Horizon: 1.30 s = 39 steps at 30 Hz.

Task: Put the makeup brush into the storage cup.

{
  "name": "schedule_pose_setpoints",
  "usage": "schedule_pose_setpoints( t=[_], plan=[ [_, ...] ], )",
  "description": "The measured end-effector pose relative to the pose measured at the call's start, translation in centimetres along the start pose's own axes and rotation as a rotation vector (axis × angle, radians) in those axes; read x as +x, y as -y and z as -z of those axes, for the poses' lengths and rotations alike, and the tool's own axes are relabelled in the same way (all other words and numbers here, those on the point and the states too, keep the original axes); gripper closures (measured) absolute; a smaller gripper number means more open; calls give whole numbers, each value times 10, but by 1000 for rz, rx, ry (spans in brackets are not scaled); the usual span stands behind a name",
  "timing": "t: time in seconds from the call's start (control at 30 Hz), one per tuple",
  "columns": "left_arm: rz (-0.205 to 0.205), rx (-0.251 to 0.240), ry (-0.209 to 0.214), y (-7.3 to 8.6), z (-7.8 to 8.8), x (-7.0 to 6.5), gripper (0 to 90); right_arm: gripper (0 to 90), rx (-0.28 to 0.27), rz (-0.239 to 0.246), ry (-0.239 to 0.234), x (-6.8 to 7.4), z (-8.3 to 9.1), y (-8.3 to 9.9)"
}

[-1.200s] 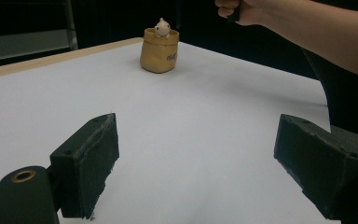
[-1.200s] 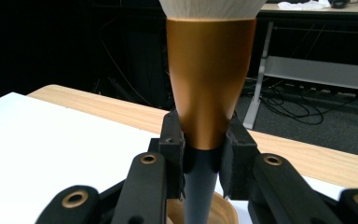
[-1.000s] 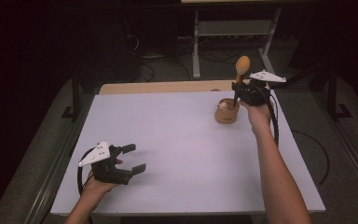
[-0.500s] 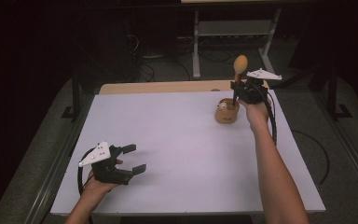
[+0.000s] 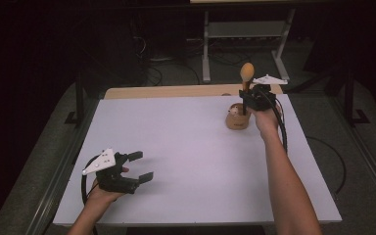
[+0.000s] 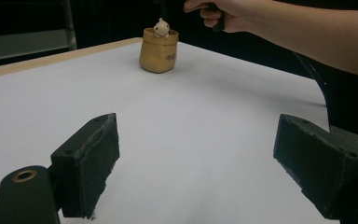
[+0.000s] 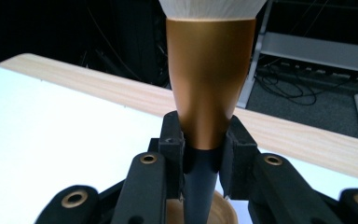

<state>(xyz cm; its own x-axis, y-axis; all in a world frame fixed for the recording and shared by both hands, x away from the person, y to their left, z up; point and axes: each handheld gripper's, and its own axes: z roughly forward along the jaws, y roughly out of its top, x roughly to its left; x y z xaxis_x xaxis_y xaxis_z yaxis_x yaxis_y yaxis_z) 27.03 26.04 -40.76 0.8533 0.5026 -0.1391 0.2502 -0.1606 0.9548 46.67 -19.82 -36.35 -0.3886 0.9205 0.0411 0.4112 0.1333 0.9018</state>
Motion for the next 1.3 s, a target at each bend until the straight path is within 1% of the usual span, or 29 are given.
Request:
schedule_pose_setpoints(
  t=[0.47,0.53,0.6,0.67,0.7,0.87,0.97,1.07,1.17,1.23,1.3],
  plan=[
    [1,-4,5,0,-1,0,138,724,54,20,-1,3,-9,6],
    [2,-1,4,0,0,0,138,712,65,15,-14,2,-11,7],
    [0,0,3,0,0,0,138,597,60,0,-21,0,-10,8],
    [1,0,3,0,0,0,138,546,46,-19,-35,-2,-8,7],
    [0,1,4,0,0,0,138,505,44,-31,-44,-2,-7,7],
    [-10,6,7,0,-1,0,138,395,48,-56,-62,-5,-2,7],
    [-9,3,7,0,-1,-1,138,342,42,-70,-74,-6,2,9],
    [-5,3,7,0,-1,-1,138,281,32,-71,-98,-6,5,11],
    [3,1,8,0,-2,-2,138,213,11,-70,-133,-4,9,13],
    [5,0,8,0,-2,-2,138,169,10,-65,-142,-2,11,13],
    [-2,3,7,0,-2,-1,138,133,11,-62,-151,-1,13,12]
  ],
)
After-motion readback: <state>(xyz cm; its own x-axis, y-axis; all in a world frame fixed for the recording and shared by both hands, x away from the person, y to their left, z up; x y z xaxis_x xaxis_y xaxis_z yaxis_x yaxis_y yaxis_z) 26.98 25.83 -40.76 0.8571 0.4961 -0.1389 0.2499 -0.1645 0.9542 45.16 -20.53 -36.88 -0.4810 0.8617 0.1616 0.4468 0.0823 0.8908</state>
